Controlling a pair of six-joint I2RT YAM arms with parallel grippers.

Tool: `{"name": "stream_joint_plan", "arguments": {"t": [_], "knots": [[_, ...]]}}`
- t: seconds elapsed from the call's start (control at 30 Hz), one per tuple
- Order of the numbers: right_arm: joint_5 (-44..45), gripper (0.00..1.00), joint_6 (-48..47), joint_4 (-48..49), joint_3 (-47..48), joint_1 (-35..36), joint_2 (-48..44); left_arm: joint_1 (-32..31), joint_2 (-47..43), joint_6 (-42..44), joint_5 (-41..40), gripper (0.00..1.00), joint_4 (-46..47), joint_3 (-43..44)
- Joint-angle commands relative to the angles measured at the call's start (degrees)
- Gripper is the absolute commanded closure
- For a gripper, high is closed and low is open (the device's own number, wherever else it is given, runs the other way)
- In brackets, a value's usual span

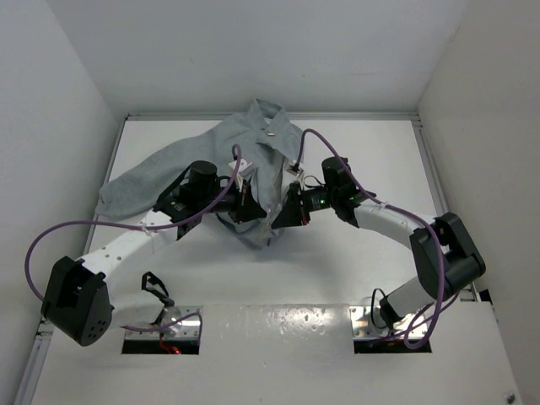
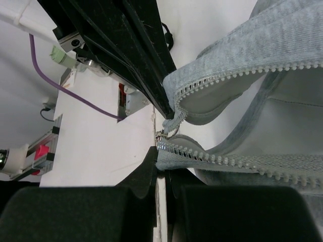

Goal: Zip up the jacket

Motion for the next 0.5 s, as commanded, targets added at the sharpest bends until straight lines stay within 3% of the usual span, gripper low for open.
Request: {"name": "stream_joint_plan", "arguments": {"t": [0.0,0.47], "knots": [[-1.88,1.0,0.68,5.25,2.82,-0.01,0.3,-1.11,-0.46,2.93,4.16,1.0,2.47,2.35],[-2.14,1.0,4.72,8.5,2.38,-2.12,0.83,-1.11,-2.3,13.65,4.69,1.0,-4.46,1.73]]}}
